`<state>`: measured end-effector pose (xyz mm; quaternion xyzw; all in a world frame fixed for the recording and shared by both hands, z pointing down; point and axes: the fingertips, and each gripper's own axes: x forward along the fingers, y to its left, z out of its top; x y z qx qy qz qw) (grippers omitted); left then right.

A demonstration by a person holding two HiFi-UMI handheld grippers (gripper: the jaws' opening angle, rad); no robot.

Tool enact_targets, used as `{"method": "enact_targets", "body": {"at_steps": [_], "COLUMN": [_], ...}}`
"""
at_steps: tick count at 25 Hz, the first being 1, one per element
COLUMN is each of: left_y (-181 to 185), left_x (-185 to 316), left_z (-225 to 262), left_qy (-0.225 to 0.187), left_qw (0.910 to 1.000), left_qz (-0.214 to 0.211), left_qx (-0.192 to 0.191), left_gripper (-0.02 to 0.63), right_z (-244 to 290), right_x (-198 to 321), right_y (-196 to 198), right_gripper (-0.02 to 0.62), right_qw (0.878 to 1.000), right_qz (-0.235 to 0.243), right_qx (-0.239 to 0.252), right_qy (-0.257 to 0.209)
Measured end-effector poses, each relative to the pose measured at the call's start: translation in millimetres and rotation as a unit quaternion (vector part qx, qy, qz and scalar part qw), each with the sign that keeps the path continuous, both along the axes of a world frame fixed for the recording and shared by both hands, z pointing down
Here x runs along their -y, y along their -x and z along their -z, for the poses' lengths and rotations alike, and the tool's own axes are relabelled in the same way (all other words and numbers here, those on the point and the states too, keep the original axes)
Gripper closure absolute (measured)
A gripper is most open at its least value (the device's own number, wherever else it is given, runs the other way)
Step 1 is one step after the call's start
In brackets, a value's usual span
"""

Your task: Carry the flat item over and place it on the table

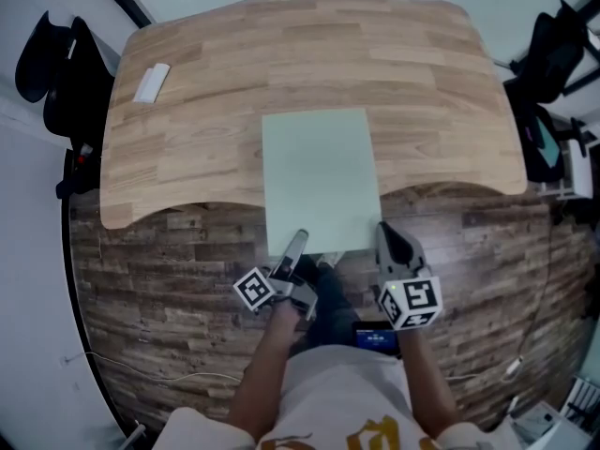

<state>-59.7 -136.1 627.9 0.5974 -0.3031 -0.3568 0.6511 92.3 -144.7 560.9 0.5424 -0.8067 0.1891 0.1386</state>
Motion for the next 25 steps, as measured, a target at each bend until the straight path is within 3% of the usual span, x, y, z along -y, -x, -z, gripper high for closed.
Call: {"method": "enact_targets", "body": {"at_steps": [25], "left_y": [7.6], "left_x": [12.7], "left_z": [-8.6], "left_qy": [0.017], "left_qw": [0.9995], "left_qz": [0.027], "left_qx": [-0.002], "left_gripper": [0.319], "right_z": [-7.1], "right_x": [-0.2], "right_y": [18.5], "right_gripper": [0.597], "right_qw": [1.0], "right_qz": [0.014], "right_qx": [0.006], "right_qy": [0.014]}}
